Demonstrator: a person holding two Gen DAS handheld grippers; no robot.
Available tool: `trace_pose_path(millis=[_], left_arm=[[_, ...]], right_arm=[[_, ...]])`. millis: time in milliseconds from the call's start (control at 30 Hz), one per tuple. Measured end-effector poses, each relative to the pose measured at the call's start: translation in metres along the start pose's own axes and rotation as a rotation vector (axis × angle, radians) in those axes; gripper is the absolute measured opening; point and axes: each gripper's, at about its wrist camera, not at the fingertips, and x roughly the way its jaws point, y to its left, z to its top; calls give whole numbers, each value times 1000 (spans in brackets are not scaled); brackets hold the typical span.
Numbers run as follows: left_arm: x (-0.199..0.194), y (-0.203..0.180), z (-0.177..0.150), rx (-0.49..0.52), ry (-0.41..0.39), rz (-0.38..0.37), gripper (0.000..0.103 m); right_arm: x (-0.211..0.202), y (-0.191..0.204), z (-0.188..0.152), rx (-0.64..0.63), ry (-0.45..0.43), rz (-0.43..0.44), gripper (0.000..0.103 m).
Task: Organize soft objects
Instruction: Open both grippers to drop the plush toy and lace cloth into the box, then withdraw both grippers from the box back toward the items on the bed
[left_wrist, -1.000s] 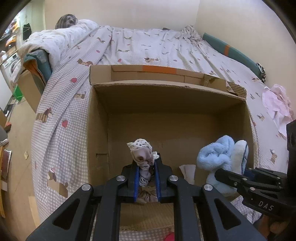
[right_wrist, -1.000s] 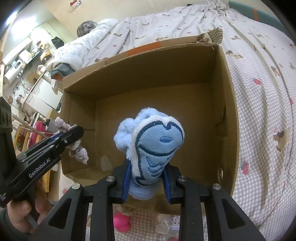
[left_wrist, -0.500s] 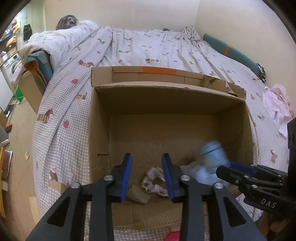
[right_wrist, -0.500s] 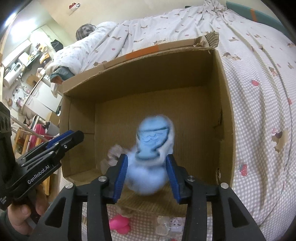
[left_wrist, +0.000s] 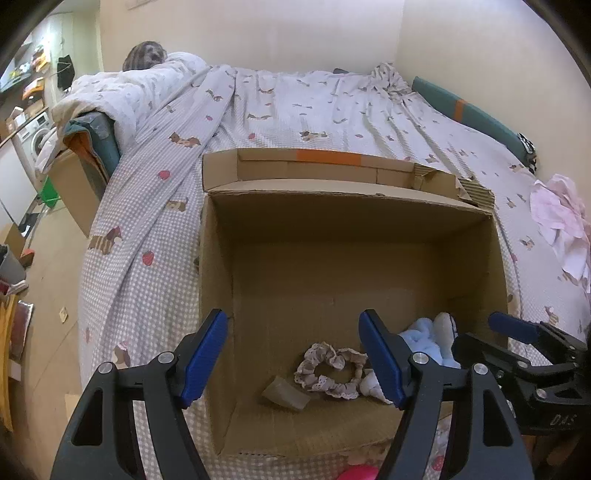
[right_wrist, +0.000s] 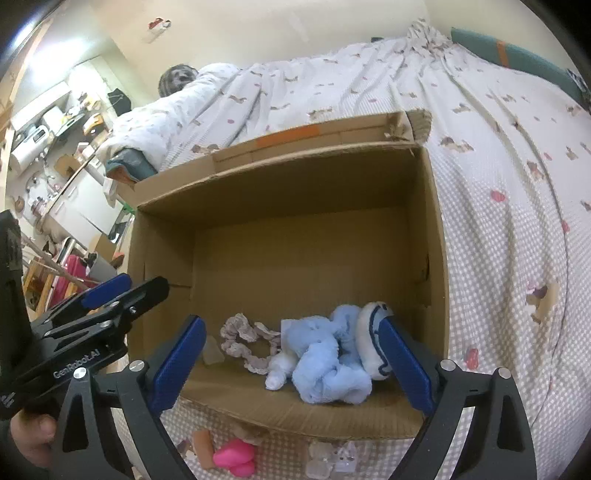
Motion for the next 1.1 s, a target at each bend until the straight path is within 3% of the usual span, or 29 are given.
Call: trace_pose_path(millis=[633,1100], left_arm=[[-28,11,-7,-26,-17,-1,71],[-55,30,-31,-76,1,12,71]], right_arm=[[-10,-4,-5,56,-1,-1,101],[-35,-2,-25,30,-4,-27,100]])
